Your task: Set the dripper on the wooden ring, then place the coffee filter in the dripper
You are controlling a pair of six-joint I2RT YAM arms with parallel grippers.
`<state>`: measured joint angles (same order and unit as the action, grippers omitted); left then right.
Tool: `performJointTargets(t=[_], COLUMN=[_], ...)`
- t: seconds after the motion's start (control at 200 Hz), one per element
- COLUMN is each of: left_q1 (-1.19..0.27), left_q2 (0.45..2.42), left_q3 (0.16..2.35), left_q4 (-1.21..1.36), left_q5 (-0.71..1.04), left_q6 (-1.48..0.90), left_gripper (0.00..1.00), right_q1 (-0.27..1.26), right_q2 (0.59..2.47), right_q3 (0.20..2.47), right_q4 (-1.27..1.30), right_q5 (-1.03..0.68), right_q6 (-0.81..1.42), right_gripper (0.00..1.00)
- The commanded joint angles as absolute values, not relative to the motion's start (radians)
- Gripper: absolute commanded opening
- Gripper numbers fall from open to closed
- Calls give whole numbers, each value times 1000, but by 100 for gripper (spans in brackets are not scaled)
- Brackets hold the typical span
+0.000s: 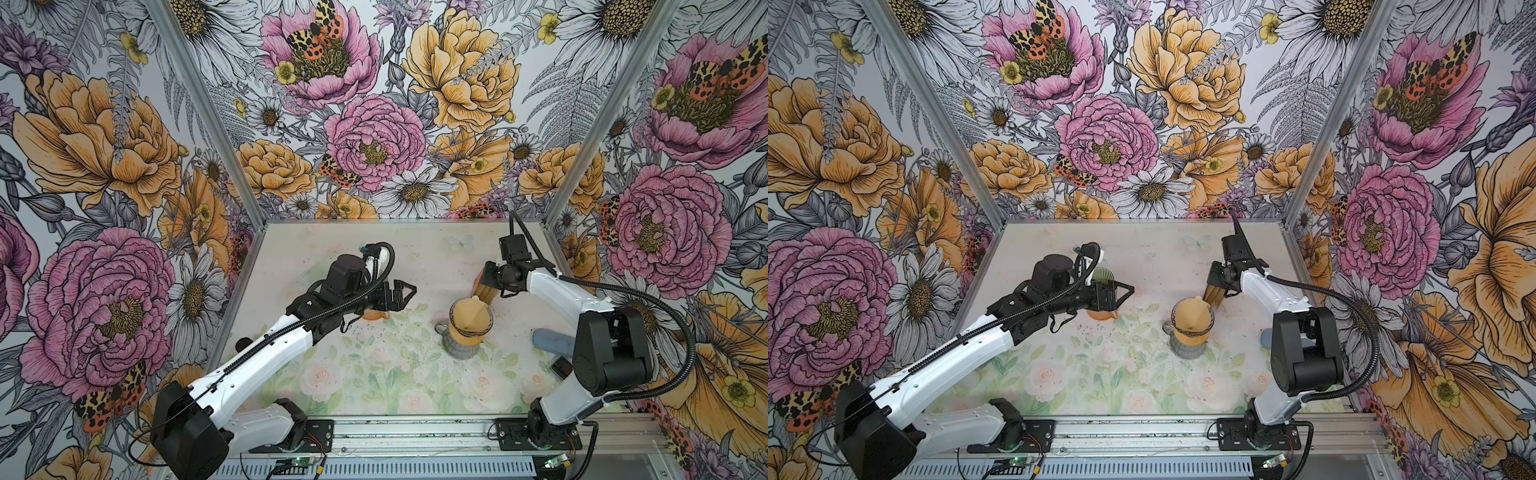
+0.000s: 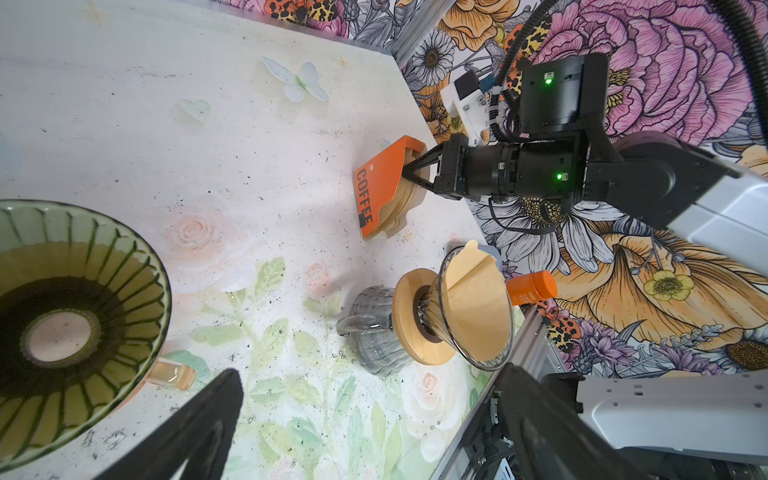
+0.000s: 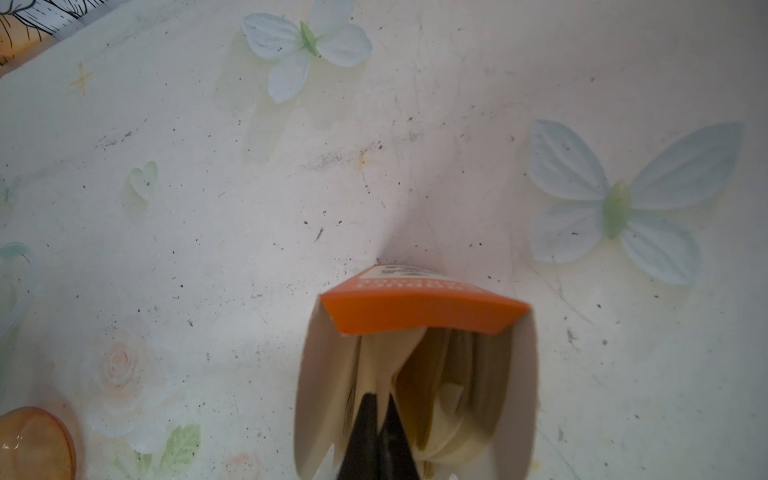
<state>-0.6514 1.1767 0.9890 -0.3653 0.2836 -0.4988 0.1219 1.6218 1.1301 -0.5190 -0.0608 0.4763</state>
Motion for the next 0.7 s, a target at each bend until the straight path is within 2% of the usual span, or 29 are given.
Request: performJointTargets(t=[0.0, 0.42, 0.695], left_q1=[-646, -643, -641], left_q2=[1169, 1144, 1139], left_q3=[974, 966, 959], left_q4=[-375, -380, -379], left_q5=[266, 260, 260], left_q6=[-506, -508, -511], left_gripper=[99, 99, 99], right_q1=[136, 146, 147], right_q2=[1585, 1472, 1519], right_q3=[1131, 1104, 1112], right_q4=[-515, -536, -546], right_q5=[-65, -48, -61], right_q6=[469, 476, 473], right_gripper=[2, 2, 2])
